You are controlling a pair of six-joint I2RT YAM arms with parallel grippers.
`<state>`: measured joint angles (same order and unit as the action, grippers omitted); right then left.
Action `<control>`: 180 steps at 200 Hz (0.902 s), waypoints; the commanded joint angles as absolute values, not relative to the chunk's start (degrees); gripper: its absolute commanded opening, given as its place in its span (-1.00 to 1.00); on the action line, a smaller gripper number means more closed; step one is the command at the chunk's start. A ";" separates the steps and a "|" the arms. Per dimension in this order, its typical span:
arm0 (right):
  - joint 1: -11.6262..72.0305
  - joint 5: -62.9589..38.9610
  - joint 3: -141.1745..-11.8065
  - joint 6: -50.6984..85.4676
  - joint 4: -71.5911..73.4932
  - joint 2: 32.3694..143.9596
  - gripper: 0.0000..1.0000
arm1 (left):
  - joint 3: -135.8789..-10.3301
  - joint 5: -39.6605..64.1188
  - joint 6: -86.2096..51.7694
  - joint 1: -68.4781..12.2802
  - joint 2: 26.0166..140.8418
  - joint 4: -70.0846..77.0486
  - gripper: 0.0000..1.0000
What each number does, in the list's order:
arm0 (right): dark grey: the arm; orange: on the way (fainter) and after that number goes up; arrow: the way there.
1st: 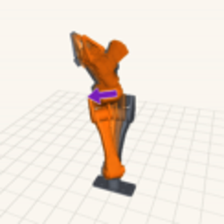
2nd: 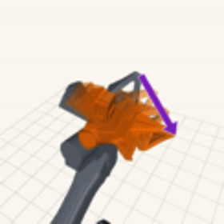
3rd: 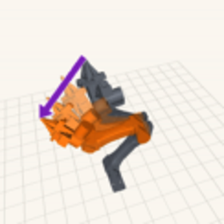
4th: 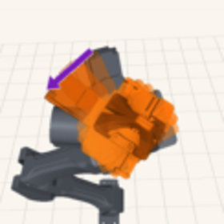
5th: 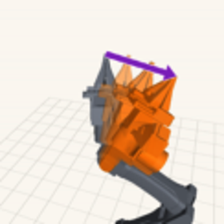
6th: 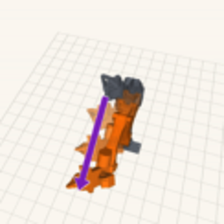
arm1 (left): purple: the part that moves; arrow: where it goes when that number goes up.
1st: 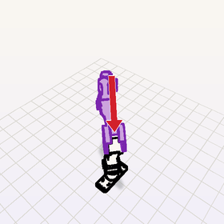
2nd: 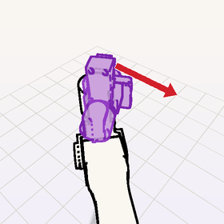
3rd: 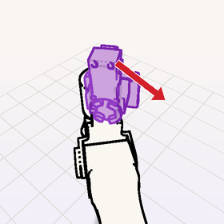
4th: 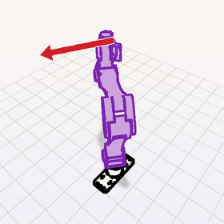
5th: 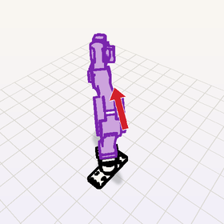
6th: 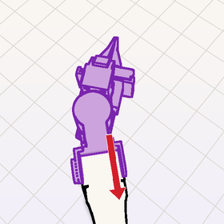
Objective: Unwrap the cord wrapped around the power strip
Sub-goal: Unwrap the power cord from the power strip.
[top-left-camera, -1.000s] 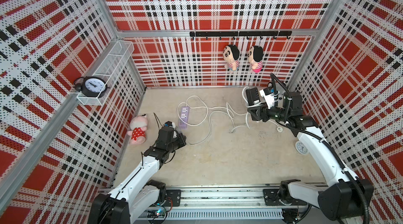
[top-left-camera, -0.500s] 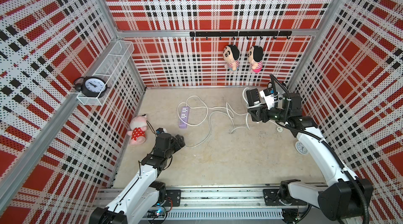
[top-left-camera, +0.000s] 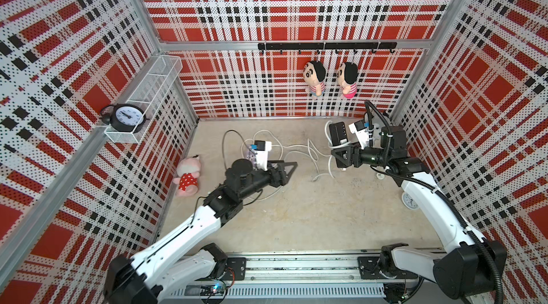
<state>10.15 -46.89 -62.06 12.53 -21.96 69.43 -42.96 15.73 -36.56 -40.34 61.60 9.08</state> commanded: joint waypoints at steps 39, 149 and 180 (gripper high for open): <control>13.37 -51.52 -62.40 18.10 -12.96 70.38 -0.79 | -49.51 22.94 -37.06 -45.20 77.05 25.49 0.50; 14.46 -55.65 -62.88 16.79 -12.28 69.96 -0.76 | -53.58 30.59 -37.78 -41.82 89.26 30.21 -0.95; 14.54 -60.07 -62.76 15.86 -11.31 70.16 -0.76 | -54.02 29.18 -34.90 -38.95 89.27 26.55 -1.00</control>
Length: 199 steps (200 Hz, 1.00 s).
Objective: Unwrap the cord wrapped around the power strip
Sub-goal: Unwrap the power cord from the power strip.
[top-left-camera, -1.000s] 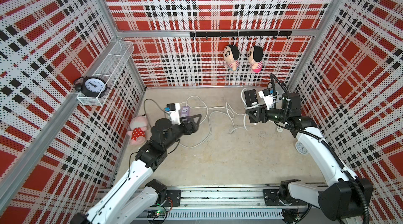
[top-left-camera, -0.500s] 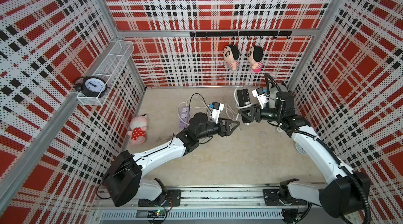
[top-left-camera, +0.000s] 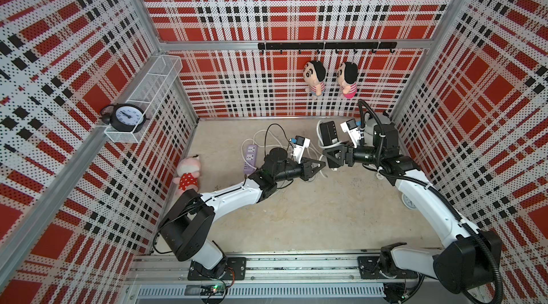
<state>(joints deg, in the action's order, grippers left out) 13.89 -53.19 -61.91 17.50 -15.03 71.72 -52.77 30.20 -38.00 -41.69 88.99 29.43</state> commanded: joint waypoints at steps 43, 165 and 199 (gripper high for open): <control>18.75 -63.93 -68.59 0.43 -27.50 72.61 -0.76 | -58.14 25.62 -31.90 -31.86 91.44 25.58 -1.00; 23.82 -53.83 -66.84 -5.10 -32.27 77.64 -0.44 | -67.15 26.38 -36.06 -24.04 90.62 25.60 -1.00; 23.82 -49.04 -67.12 0.31 -27.57 79.62 -0.52 | -54.16 27.62 -47.17 -26.63 84.77 36.31 -1.00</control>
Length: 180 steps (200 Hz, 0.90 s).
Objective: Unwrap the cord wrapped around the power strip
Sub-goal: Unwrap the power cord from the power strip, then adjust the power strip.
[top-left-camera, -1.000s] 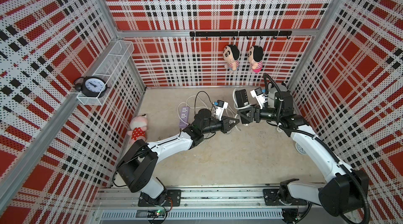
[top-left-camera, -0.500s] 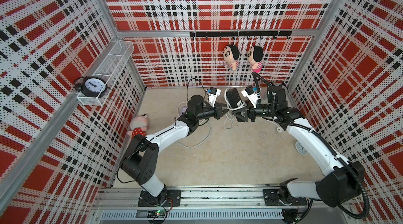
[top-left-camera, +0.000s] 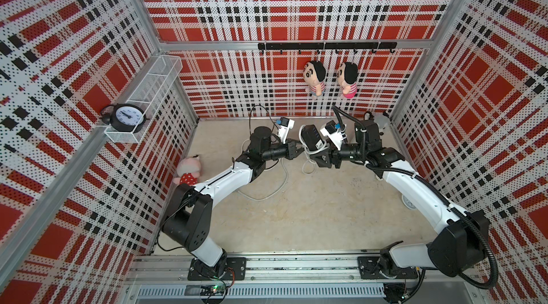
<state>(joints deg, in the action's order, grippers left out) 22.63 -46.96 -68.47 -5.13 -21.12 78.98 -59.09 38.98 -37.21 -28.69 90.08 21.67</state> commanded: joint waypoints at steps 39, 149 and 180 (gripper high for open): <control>23.81 -40.57 -69.37 2.46 -28.30 79.80 -0.65 | -46.08 27.21 -47.59 -25.76 76.11 35.76 -0.57; 26.57 -39.85 -71.30 -6.18 -30.10 80.94 -0.66 | -58.82 33.34 -38.94 -25.29 78.59 17.97 0.96; 27.31 -39.11 -71.98 -7.29 -29.87 80.77 -0.66 | -60.12 34.91 -40.86 -26.45 81.79 18.42 0.96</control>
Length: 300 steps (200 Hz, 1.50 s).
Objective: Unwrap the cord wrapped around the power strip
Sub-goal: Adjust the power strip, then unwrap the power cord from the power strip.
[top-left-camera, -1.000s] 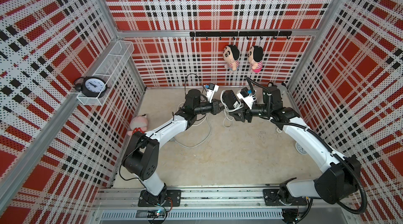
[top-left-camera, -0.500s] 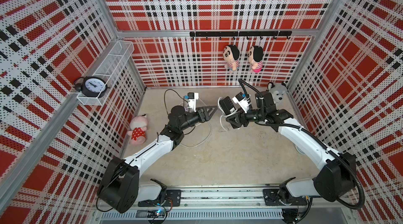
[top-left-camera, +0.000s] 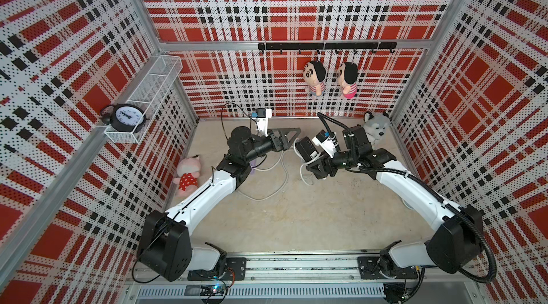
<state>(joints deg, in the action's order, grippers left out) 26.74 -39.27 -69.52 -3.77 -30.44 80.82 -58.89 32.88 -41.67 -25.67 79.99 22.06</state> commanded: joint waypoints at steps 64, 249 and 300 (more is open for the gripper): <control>29.47 -34.22 -73.91 -8.66 -30.53 82.39 -0.66 | -60.24 35.51 -42.60 -28.39 84.00 19.34 0.96; 26.42 -34.25 -73.74 -10.39 -40.88 78.18 0.56 | -54.14 38.63 -55.28 -21.84 84.65 29.36 -1.00; 28.34 -34.34 -71.72 -8.40 -37.61 79.25 0.50 | -54.62 38.03 -56.80 -21.88 84.67 29.87 -1.00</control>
<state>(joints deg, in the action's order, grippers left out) 27.00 -33.15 -72.20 -7.94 -37.69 78.83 -54.24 38.35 -55.33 -21.85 85.27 25.78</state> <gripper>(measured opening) 0.754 0.406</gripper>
